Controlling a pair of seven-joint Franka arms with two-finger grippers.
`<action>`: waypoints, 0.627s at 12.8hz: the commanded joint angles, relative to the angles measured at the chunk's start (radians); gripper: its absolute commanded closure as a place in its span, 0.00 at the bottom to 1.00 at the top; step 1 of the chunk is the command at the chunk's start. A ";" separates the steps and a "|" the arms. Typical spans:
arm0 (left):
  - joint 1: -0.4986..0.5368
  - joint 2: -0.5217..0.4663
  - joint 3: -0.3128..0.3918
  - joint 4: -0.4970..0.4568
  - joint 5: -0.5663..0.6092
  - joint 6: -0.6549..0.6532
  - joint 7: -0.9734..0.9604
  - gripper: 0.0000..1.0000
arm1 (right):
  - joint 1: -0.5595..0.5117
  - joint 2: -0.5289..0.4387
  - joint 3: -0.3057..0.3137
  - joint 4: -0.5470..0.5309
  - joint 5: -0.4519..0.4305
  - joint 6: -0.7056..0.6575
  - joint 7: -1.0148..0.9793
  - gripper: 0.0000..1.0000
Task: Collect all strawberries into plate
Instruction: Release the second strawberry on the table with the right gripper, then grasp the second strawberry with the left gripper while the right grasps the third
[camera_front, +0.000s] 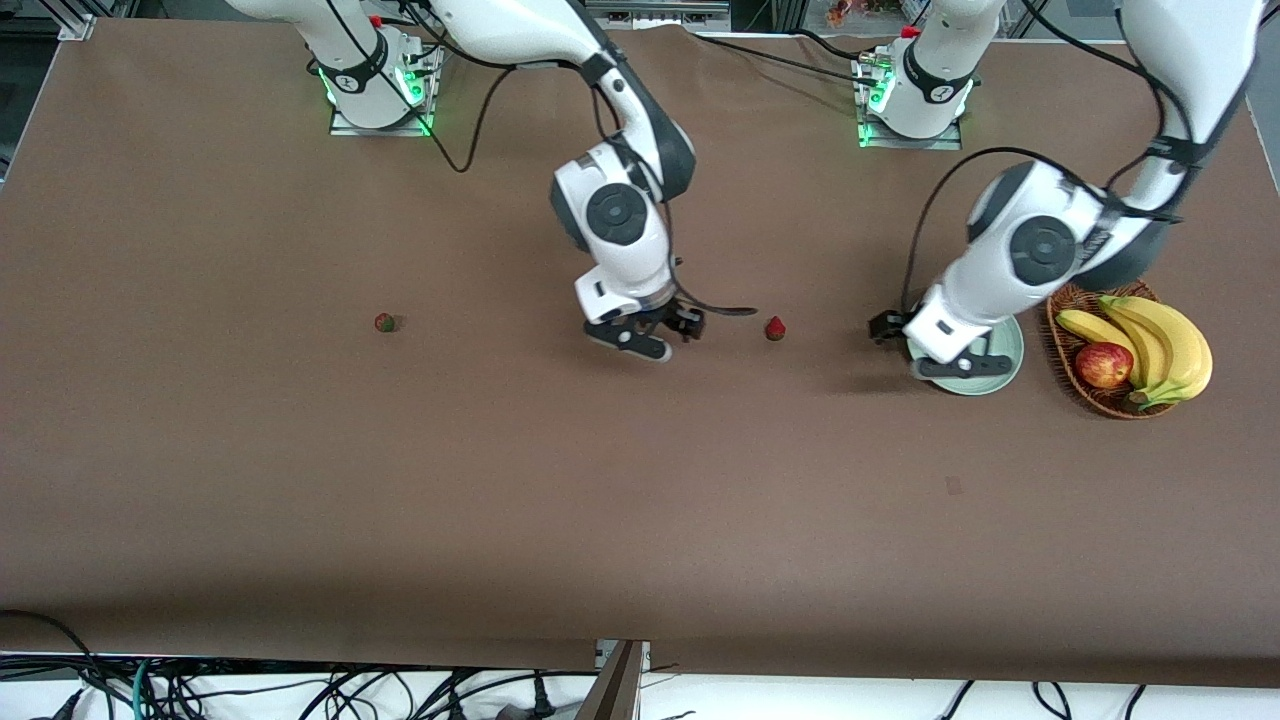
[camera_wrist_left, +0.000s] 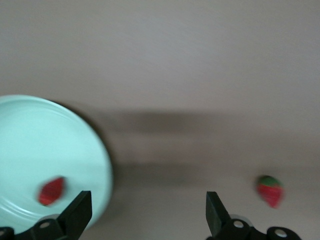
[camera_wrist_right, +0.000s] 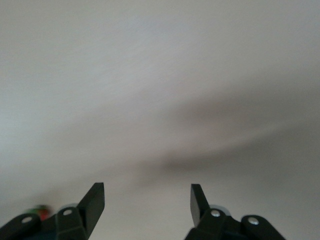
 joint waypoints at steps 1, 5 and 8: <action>-0.107 0.021 0.004 0.001 0.006 0.024 -0.164 0.00 | 0.007 -0.174 -0.071 -0.240 -0.017 -0.020 -0.247 0.19; -0.275 0.097 0.059 0.004 0.026 0.121 -0.394 0.00 | 0.007 -0.283 -0.229 -0.484 -0.019 -0.018 -0.589 0.15; -0.496 0.118 0.252 0.007 0.026 0.213 -0.462 0.00 | 0.010 -0.302 -0.357 -0.599 -0.019 -0.012 -0.839 0.15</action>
